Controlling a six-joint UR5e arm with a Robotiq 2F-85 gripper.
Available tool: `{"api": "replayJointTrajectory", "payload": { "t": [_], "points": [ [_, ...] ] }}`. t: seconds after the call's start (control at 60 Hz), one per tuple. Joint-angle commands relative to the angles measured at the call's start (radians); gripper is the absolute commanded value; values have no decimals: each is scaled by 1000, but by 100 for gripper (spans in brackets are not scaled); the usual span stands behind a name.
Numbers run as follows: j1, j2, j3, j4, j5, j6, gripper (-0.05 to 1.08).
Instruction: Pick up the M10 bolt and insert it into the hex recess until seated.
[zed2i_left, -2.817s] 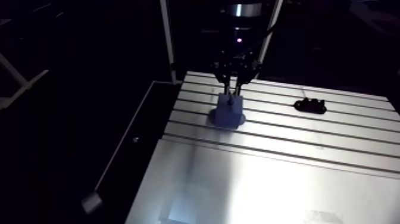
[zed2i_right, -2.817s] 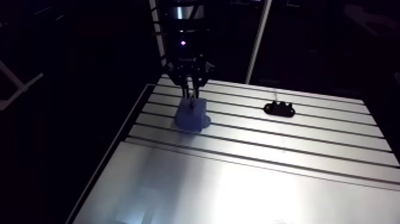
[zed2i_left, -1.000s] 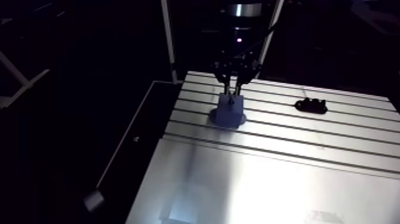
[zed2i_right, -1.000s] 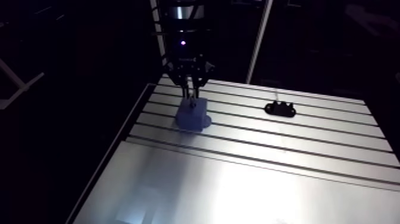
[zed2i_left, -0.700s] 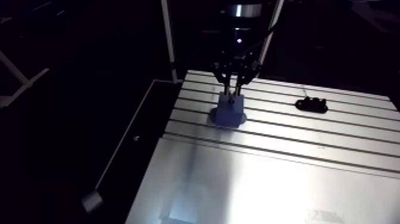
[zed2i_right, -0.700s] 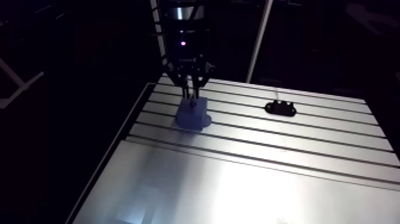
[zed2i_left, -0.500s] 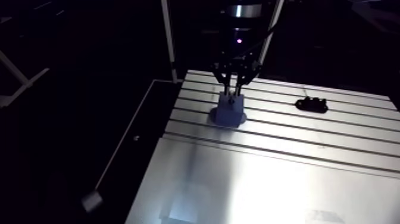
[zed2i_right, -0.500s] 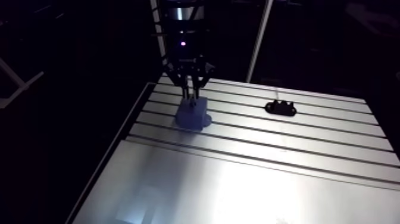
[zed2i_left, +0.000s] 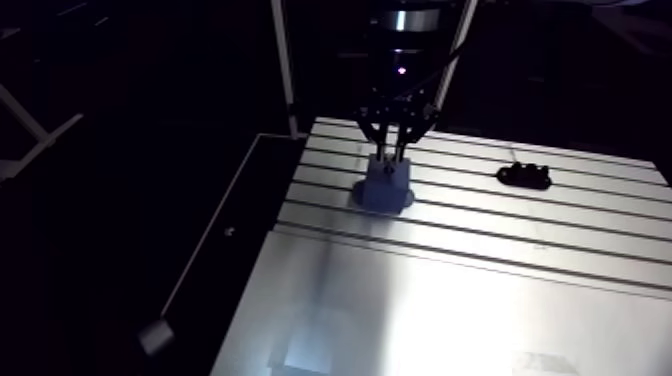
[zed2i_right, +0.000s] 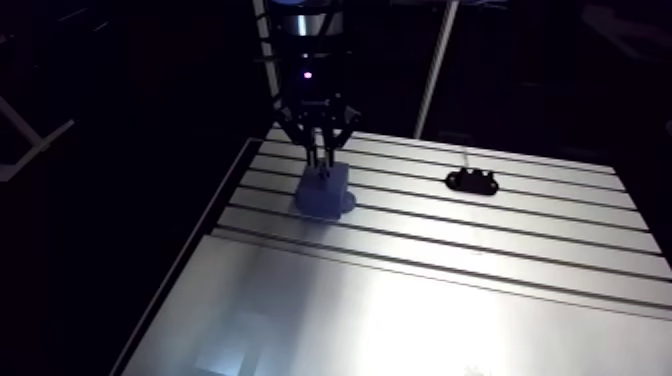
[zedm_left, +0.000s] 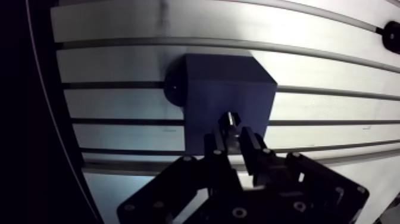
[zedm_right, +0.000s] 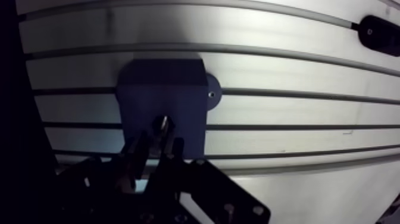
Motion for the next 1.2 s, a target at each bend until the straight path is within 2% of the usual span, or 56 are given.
{"api": "replayJointTrajectory", "payload": {
  "t": [0.017,0.117,0.267,0.283,0.3,0.317,0.333,0.35,0.367,0.783,1.2],
  "points": [
    [0,0,5,-23,-2,-1,73],
    [0,-1,6,-23,-2,-1,73],
    [-1,-1,6,-24,-3,-1,61],
    [0,-3,6,-25,-2,-1,53],
    [0,-3,6,-25,-2,-1,37],
    [0,-3,6,-25,-2,-1,37],
    [0,-3,6,-25,-2,-1,18],
    [0,-3,6,-25,-2,-1,18],
    [0,-3,6,-25,-2,-1,3],
    [-1,-14,-1,-25,-5,-1,1],
    [3,-39,-15,-13,0,-1,1]
  ]
}}
